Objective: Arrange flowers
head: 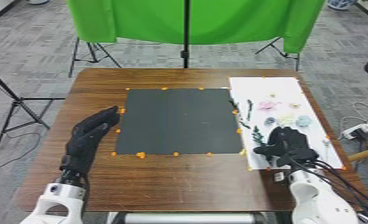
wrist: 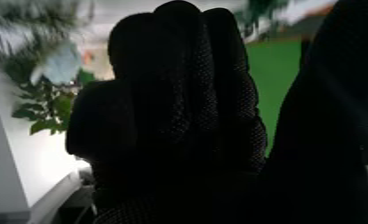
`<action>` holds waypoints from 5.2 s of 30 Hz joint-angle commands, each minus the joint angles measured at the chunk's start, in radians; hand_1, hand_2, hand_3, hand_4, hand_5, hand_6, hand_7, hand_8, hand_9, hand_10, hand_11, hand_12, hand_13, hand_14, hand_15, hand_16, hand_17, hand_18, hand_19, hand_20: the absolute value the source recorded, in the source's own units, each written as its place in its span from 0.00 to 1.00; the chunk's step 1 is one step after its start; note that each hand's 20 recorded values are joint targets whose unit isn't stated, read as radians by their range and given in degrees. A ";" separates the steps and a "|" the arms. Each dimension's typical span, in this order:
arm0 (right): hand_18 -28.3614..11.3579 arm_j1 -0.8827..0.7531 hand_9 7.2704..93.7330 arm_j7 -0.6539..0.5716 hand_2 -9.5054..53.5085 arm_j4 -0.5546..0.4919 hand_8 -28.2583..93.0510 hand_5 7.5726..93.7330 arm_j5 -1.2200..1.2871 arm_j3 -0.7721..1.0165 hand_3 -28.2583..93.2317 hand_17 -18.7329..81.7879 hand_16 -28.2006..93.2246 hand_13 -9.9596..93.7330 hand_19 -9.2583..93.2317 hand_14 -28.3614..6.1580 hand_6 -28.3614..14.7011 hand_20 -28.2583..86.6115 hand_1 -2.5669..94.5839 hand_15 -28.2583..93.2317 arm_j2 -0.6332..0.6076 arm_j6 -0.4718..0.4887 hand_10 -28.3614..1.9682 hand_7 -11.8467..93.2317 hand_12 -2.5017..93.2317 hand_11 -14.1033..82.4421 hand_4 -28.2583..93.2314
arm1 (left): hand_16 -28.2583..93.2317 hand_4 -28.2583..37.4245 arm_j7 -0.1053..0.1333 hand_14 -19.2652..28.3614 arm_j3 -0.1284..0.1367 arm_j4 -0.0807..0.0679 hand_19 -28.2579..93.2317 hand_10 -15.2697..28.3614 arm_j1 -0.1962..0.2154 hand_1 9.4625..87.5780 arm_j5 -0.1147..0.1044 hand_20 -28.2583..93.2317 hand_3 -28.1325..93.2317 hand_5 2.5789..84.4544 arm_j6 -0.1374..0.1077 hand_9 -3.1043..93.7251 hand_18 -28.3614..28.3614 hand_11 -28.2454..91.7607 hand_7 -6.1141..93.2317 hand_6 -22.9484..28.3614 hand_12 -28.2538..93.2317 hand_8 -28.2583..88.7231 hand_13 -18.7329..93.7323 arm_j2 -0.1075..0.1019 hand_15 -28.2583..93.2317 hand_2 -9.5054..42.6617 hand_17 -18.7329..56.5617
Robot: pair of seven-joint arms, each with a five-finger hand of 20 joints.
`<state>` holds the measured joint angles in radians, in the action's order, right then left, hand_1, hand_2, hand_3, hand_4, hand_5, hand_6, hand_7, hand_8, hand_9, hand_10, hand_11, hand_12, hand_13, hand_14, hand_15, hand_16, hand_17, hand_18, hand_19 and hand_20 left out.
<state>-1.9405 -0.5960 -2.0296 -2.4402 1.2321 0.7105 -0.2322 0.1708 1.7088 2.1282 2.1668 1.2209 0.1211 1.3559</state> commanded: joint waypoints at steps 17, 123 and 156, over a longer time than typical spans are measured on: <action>0.44 0.055 0.97 -0.058 0.02 -0.111 0.39 0.91 0.190 0.026 0.01 0.84 0.49 1.00 1.00 0.76 0.65 0.69 0.92 0.67 0.045 -0.077 0.58 0.33 0.34 0.47 0.61 | 0.28 0.22 -0.019 0.74 0.023 -0.007 0.27 0.62 0.025 0.28 -0.042 0.39 0.75 0.53 -0.009 0.46 0.74 0.35 0.18 0.51 0.37 0.21 0.42 -0.023 0.35 0.00 0.24; 0.33 1.245 0.97 0.100 0.25 0.432 0.17 0.51 0.776 -0.897 0.72 0.85 0.49 1.00 1.00 0.66 0.61 0.77 0.23 0.72 0.584 0.670 0.48 0.17 0.29 0.56 0.15 | 0.27 0.06 0.125 0.74 0.051 -0.109 0.27 0.63 0.073 0.16 -0.332 0.39 0.78 0.53 -0.275 0.47 0.74 0.37 0.19 0.52 0.37 0.21 0.43 -0.087 0.38 0.11 0.25; 0.33 1.261 0.97 0.046 0.25 0.575 0.17 0.51 0.703 -0.919 0.72 0.86 0.48 1.00 1.00 0.67 0.59 0.79 0.22 0.74 0.621 0.683 0.48 0.17 0.29 0.57 0.14 | 0.27 0.07 0.111 0.74 0.029 -0.116 0.27 0.63 0.044 0.16 -0.303 0.39 0.78 0.53 -0.255 0.47 0.74 0.37 0.19 0.51 0.37 0.21 0.43 -0.096 0.38 0.11 0.25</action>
<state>-0.6901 -0.5245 -1.4731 -1.7250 0.3002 1.3481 0.4535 0.2979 1.7411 2.0178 2.2054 0.9056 -0.1511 1.2595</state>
